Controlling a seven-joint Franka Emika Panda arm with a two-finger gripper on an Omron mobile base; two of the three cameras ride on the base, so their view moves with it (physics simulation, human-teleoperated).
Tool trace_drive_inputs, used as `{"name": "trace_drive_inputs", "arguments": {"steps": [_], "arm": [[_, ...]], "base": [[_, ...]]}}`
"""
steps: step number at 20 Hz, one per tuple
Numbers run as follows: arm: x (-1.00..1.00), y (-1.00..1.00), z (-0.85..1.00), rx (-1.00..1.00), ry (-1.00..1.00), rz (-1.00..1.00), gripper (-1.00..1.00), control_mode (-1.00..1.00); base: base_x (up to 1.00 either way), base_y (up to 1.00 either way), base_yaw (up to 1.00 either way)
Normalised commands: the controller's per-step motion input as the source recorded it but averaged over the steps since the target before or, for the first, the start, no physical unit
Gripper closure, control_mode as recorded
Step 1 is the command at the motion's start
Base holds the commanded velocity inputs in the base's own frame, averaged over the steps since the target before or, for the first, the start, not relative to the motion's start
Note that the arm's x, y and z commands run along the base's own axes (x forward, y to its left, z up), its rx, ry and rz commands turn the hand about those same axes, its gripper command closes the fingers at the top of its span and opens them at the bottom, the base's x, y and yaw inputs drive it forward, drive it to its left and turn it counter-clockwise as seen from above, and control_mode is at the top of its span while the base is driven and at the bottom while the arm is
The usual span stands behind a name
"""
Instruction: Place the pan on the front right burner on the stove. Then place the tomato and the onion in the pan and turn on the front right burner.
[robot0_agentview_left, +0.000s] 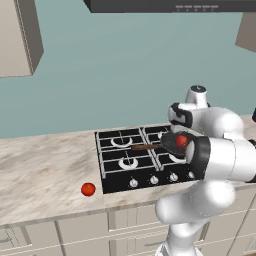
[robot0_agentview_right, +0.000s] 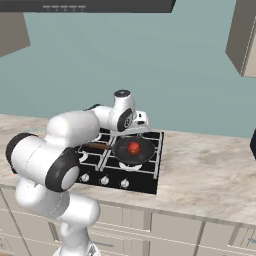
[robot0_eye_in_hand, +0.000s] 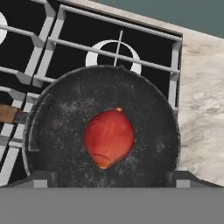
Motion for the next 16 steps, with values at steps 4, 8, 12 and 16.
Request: {"name": "trace_drive_inputs", "arguments": {"steps": [4, 8, 12, 16], "arm": [[-0.55, 0.19, 0.68, 0.00, -0.01, 0.00, -1.00, -1.00], [-0.43, 0.31, 0.59, 0.00, 0.00, 0.00, -1.00, -1.00], [-0.35, 0.39, 0.41, 0.00, 0.00, 0.00, -1.00, -1.00], [-0.33, 0.51, 0.15, 0.00, 0.00, 0.01, -1.00, -1.00]], "base": [[0.00, 0.00, 0.00], [0.00, 0.00, 0.00], [0.00, 0.00, 0.00], [0.00, 0.00, 0.00]]}}
